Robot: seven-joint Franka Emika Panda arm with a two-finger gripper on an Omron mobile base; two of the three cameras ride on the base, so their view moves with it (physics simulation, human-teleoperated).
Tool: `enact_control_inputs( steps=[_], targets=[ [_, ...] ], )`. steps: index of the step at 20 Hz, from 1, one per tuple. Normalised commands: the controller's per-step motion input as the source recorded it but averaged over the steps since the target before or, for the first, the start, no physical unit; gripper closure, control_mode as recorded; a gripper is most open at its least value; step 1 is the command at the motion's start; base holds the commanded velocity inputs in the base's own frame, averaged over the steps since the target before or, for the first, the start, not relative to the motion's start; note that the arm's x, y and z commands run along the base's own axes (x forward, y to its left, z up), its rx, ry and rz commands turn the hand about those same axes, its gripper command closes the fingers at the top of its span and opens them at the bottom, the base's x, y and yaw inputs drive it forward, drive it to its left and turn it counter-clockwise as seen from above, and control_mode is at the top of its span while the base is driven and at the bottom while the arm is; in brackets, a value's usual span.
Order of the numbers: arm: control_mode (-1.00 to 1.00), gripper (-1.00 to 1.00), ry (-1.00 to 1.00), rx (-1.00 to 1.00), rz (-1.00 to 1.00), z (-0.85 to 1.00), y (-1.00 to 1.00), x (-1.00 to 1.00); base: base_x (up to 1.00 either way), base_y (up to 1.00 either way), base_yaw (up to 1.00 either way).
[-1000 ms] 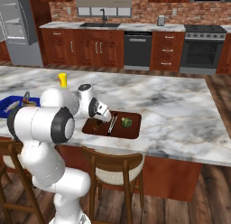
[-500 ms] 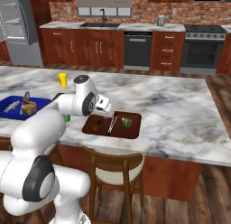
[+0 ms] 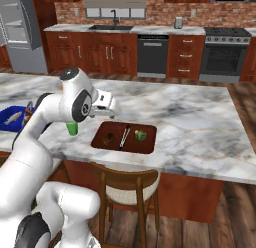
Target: Gather the broccoli and sweet potato from the fridge and place them on a tray on the dining counter. Then gather the chicken drumstick and fish from the fridge and place them on the other tray.
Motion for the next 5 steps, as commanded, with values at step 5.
enact_control_inputs(
  steps=[5],
  targets=[
    [-1.0, -1.0, -0.18, 0.0, 0.09, 0.94, 0.04, -0.44, 0.0, 0.0, 0.0]
  ],
)
